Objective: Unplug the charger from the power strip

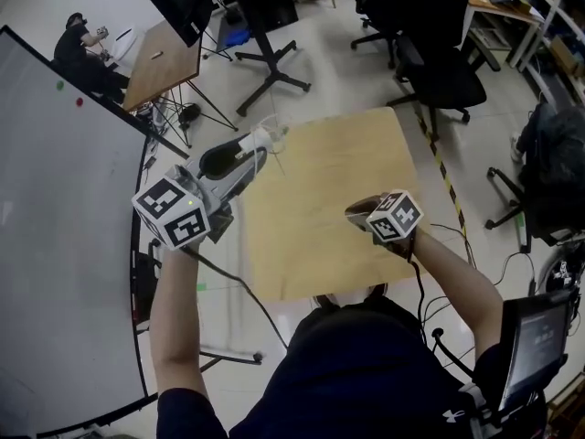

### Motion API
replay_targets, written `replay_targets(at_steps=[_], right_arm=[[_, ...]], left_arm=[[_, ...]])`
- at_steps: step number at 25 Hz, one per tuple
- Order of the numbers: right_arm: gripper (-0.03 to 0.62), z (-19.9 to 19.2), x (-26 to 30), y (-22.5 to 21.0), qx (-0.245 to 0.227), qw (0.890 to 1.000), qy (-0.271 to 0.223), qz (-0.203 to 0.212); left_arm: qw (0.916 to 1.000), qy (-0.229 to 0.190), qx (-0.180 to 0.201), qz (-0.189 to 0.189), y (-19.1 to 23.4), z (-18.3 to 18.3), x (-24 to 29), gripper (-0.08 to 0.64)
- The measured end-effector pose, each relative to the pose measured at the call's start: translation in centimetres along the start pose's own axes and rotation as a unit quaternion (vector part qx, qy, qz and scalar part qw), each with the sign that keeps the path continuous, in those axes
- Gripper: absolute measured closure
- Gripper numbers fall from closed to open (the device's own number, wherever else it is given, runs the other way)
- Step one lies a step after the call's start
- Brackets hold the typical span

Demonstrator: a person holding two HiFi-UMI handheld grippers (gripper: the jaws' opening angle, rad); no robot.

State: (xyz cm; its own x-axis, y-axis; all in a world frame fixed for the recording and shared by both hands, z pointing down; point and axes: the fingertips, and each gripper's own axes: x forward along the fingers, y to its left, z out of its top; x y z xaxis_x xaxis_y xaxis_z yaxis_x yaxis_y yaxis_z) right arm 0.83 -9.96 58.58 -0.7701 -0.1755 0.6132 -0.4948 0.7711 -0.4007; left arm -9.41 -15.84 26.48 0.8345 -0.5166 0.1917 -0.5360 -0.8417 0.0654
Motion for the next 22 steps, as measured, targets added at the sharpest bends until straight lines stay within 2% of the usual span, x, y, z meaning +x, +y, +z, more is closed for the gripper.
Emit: replay_targets(at_steps=[3,5,8,10,12,15,18,19,20,21,22], right_arm=[[0.584,-1.1,0.1,0.6,-0.06,0.998,0.027,-0.015],[0.584,-2.0,0.1,0.6,-0.102,0.994,0.04,-0.03],[0.584,-1.9,0.1,2.1,-0.154,0.988,0.02,-0.028],[0.584,-1.4,-0.3,4.5,-0.224,0.974,0.004,-0.016],[0.584,-0.1,-1.8,8.1,-0.296,0.955,-0.025,0.005],[0.584,3.0,-6.6,13.5,-0.341,0.934,-0.094,0.046],[0.584,7.6,-13.2,16.9,-0.343,0.92,-0.17,0.084],[0.584,9.8,-15.5,17.6,-0.311,0.922,-0.21,0.095],[0.584,12.1,-17.8,17.9,-0.26,0.926,-0.254,0.104],[0.584,14.3,-19.9,18.0,-0.216,0.926,-0.288,0.113],[0.584,16.2,-21.8,17.8,-0.193,0.922,-0.313,0.122]], left_arm=[[0.9969,-0.02,0.018,0.074,4.9,0.2,-0.7,0.426],[0.9945,-0.023,0.027,0.099,6.5,0.7,-1.1,0.426],[0.9921,-0.008,0.039,0.119,7.9,1.3,-1.3,0.427],[0.9889,0.013,0.049,0.14,9.0,1.0,-1.2,0.426],[0.9834,0.046,0.056,0.166,10.5,-0.2,-1.0,0.427],[0.9727,0.106,0.06,0.197,13.0,-3.4,-1.2,0.426],[0.968,0.152,0.05,0.193,13.6,-7.3,-1.5,0.428],[0.9679,0.164,0.047,0.185,13.2,-8.6,-1.5,0.428],[0.968,0.175,0.043,0.175,12.7,-9.8,-1.2,0.428],[0.9684,0.185,0.04,0.162,11.9,-11.1,-0.9,0.428],[0.9688,0.197,0.037,0.146,10.9,-12.5,-0.4,0.428]])
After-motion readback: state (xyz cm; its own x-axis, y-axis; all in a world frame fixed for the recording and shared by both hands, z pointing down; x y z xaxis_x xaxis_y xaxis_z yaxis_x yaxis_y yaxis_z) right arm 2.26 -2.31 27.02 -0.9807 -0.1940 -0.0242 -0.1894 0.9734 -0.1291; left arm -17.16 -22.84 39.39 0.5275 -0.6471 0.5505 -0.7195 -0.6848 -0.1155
